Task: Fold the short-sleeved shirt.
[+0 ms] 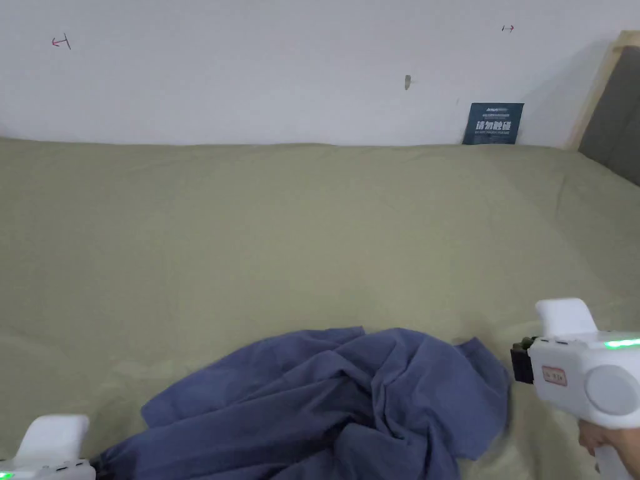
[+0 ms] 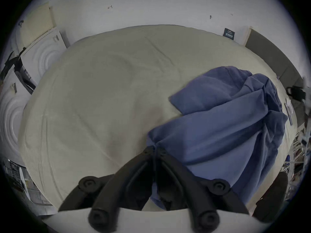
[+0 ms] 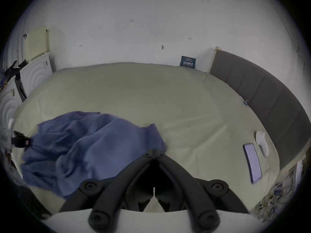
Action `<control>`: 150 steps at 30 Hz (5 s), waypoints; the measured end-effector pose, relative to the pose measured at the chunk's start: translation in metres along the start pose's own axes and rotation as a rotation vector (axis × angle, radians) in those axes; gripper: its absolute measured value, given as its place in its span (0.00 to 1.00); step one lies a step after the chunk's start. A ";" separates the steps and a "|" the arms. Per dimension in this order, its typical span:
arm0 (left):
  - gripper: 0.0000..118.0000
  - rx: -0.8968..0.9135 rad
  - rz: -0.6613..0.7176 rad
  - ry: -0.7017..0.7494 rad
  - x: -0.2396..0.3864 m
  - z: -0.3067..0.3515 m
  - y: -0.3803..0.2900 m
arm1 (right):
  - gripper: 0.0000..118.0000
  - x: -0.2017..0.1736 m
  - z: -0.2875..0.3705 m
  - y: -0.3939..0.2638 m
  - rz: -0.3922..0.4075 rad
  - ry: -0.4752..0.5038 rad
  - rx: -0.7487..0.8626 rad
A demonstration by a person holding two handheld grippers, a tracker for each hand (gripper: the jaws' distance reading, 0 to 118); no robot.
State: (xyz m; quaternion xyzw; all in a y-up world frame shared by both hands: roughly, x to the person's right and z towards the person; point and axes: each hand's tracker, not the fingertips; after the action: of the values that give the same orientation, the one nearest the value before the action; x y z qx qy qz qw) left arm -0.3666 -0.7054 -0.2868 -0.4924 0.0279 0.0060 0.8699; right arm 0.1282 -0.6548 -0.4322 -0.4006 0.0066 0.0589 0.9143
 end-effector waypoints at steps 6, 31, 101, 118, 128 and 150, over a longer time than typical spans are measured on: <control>0.03 -0.008 0.019 -0.024 -0.005 -0.001 0.003 | 0.88 -0.002 -0.074 0.008 0.066 0.029 -0.231; 0.03 0.485 0.129 0.164 -0.102 0.263 0.083 | 0.01 0.040 0.256 0.071 -0.080 0.090 0.349; 0.51 0.318 0.212 0.135 -0.060 0.146 -0.094 | 0.40 0.010 0.202 -0.158 -0.149 0.016 0.162; 1.00 0.100 0.117 0.106 -0.078 0.055 -0.085 | 0.00 -0.070 0.194 -0.167 -0.058 0.142 0.161; 0.08 0.071 0.007 0.024 -0.051 0.041 -0.083 | 0.00 -0.064 0.111 -0.094 0.004 0.130 0.100; 0.08 0.041 0.077 -0.022 -0.066 0.043 -0.074 | 0.00 -0.091 -0.075 0.033 0.147 0.085 -0.008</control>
State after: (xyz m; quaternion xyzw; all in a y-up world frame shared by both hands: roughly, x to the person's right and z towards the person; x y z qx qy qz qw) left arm -0.4278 -0.7060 -0.1975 -0.4728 0.0377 0.0444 0.8793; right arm 0.0369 -0.6971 -0.5019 -0.4047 0.0747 0.1089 0.9048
